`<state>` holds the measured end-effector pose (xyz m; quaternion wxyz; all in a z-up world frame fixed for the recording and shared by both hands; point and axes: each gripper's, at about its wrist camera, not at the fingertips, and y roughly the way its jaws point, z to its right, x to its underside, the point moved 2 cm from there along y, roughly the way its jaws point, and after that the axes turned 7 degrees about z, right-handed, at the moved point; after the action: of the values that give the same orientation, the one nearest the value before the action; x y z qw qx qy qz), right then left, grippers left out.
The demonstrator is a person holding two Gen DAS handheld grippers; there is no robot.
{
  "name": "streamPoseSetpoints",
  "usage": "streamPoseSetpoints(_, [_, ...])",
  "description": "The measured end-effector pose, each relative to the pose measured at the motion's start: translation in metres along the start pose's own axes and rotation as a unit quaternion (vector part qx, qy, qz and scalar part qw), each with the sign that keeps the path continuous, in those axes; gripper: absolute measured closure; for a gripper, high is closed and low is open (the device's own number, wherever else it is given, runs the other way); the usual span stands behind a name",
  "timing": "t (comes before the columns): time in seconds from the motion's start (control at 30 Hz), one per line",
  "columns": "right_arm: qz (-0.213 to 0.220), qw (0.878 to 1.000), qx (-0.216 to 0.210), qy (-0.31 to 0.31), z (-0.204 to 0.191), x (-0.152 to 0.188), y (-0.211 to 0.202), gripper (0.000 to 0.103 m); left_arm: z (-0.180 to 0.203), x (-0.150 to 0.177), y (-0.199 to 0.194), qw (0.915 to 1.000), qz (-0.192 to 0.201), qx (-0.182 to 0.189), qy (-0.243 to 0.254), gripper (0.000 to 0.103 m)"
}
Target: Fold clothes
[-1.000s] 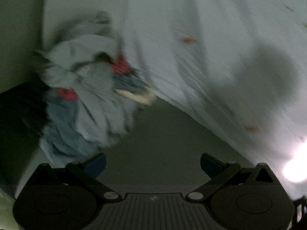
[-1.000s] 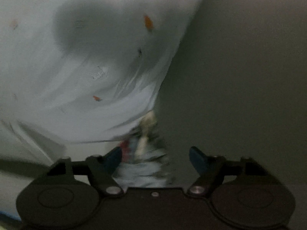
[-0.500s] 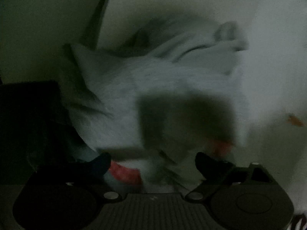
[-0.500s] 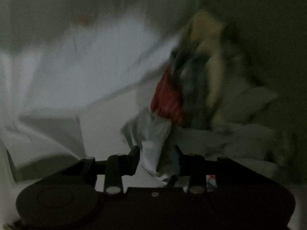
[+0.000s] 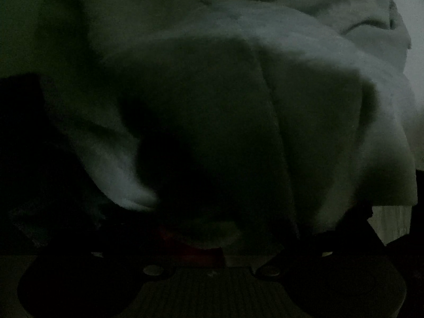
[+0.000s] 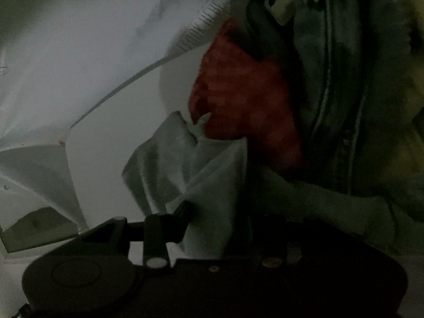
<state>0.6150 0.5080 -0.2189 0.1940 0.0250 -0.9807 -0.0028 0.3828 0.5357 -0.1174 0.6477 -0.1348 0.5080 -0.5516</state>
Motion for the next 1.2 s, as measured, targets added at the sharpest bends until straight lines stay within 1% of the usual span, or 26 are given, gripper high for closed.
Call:
streamPoseSetpoints(0.03, [-0.001,1.0,0.004,0.0,0.0,-0.001,0.002,0.073,-0.001,-0.001,0.001,1.0,0.0,0.002,-0.001,0.005])
streamPoseSetpoints(0.07, [0.001,1.0,0.007,-0.001,0.001,-0.001,0.003,0.078,-0.001,-0.002,0.001,1.0,0.001,0.003,0.0,0.005])
streamPoseSetpoints(0.1, [0.006,1.0,0.007,-0.006,0.0,-0.001,0.001,0.092,-0.001,-0.003,0.001,1.0,0.001,0.003,0.002,0.005])
streamPoseSetpoints(0.13, [0.012,1.0,0.004,-0.013,0.0,0.001,-0.002,0.1,0.0,-0.003,0.0,1.0,0.002,0.001,0.005,0.005])
streamPoseSetpoints(0.23, [0.032,0.998,0.003,-0.047,-0.004,0.01,-0.018,0.1,0.002,-0.003,-0.003,0.9999,0.001,-0.007,0.012,0.006])
streamPoseSetpoints(0.27, [0.033,0.997,0.002,-0.073,-0.01,0.015,-0.023,0.1,0.004,-0.003,-0.006,0.9997,-0.001,-0.006,0.023,0.006])
streamPoseSetpoints(0.37, [0.037,0.987,-0.008,-0.159,-0.034,0.029,-0.043,0.1,0.016,-0.002,-0.018,0.9978,0.014,0.0,0.065,0.006])
streamPoseSetpoints(0.43, [0.046,0.98,-0.012,-0.192,-0.049,0.037,-0.06,0.101,0.023,-0.002,-0.027,0.9963,0.025,0.009,0.082,0.006])
streamPoseSetpoints(0.5, [0.063,0.976,-0.02,-0.206,-0.062,0.04,-0.078,0.101,0.027,-0.003,-0.037,0.9956,0.031,0.023,0.085,0.006])
streamPoseSetpoints(0.57, [0.091,0.973,-0.032,-0.212,-0.072,0.039,-0.103,0.101,0.029,-0.004,-0.045,0.9946,0.035,0.042,0.088,0.006])
streamPoseSetpoints(0.63, [0.128,0.967,-0.04,-0.216,-0.082,0.034,-0.13,0.101,0.034,-0.003,-0.055,0.9916,0.036,0.065,0.106,0.006])
streamPoseSetpoints(0.7, [0.167,0.96,-0.044,-0.219,-0.089,0.025,-0.155,0.101,0.042,0.0,-0.063,0.9859,0.036,0.092,0.136,0.006])
streamPoseSetpoints(0.77, [0.207,0.954,-0.039,-0.216,-0.091,0.013,-0.183,0.101,0.058,0.008,-0.072,0.9799,0.033,0.115,0.16,0.006])
streamPoseSetpoints(0.9, [0.279,0.937,-0.034,-0.209,-0.088,-0.003,-0.234,0.101,0.074,0.015,-0.084,0.9713,0.041,0.139,0.189,0.006])
streamPoseSetpoints(0.93, [0.297,0.931,-0.033,-0.209,-0.086,-0.006,-0.248,0.101,0.075,0.016,-0.087,0.9708,0.042,0.142,0.189,0.006])
streamPoseSetpoints(1.0, [0.33,0.921,-0.028,-0.207,-0.084,-0.011,-0.274,0.101,0.066,0.017,-0.086,0.9723,0.041,0.14,0.182,0.006])
streamPoseSetpoints(1.13, [0.387,0.897,-0.013,-0.212,-0.079,-0.018,-0.327,0.101,0.054,0.025,-0.086,0.9808,0.043,0.114,0.152,0.006])
streamPoseSetpoints(1.2, [0.412,0.885,-0.002,-0.217,-0.077,-0.017,-0.357,0.101,0.054,0.042,-0.097,0.9812,0.048,0.105,0.155,0.006])
